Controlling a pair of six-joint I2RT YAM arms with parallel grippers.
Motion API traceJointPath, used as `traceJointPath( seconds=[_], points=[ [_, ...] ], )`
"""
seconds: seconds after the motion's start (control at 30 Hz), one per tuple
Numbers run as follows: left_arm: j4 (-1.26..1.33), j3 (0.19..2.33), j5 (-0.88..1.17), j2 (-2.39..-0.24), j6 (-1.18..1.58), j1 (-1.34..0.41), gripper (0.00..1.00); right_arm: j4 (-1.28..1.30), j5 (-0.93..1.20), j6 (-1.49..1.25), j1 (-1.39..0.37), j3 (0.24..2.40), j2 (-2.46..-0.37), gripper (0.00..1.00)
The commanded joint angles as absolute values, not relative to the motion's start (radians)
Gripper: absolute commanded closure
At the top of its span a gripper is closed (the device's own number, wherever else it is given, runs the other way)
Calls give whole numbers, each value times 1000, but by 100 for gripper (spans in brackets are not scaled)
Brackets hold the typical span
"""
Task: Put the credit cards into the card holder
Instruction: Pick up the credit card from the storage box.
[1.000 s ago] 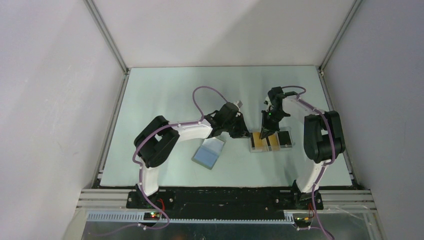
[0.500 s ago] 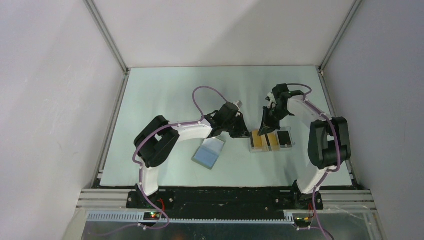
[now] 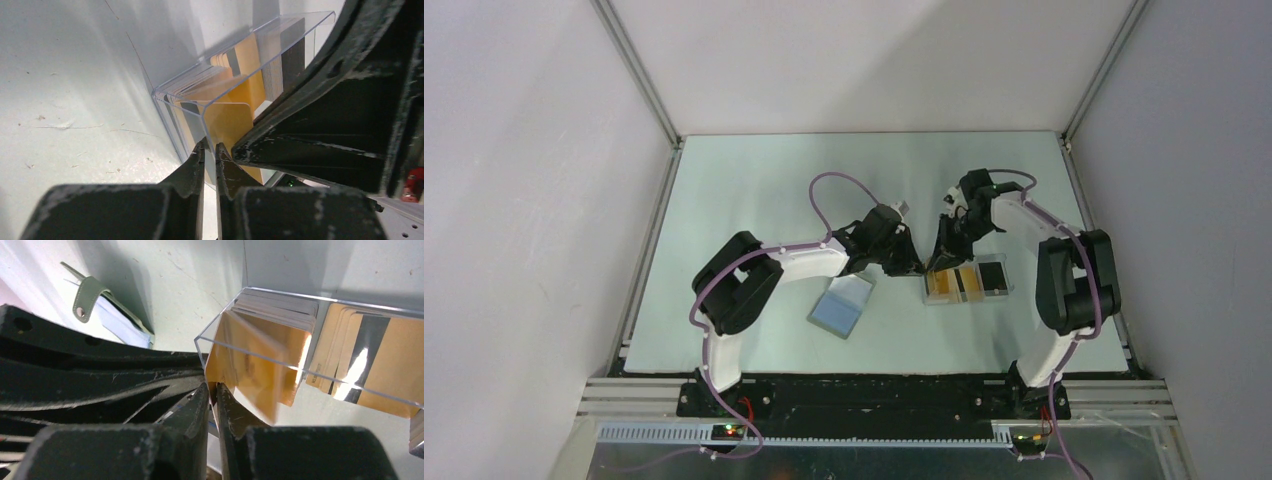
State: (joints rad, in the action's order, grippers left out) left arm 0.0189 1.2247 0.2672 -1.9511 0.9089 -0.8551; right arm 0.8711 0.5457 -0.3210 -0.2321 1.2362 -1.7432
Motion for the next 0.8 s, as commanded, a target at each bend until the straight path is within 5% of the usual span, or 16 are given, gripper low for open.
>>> traceJointPath(
  seconds=[0.0, 0.27, 0.57, 0.7, 0.77],
  points=[
    [-49, 1225, 243, -2007, 874, -862, 92, 858, 491, -317, -265, 1241, -1775, 85],
    [-49, 1226, 244, -2006, 874, -861, 92, 877, 433, -301, -286, 1241, -1793, 83],
    [-68, 1234, 216, -1971, 858, -862, 90, 861, 510, -304, -275, 1241, -1757, 100],
    [-104, 1251, 185, -1899, 835, -861, 81, 859, 545, -309, -259, 1241, -1720, 100],
    [-125, 1258, 161, -1853, 821, -861, 68, 864, 553, -308, -247, 1246, -1692, 100]
  ],
)
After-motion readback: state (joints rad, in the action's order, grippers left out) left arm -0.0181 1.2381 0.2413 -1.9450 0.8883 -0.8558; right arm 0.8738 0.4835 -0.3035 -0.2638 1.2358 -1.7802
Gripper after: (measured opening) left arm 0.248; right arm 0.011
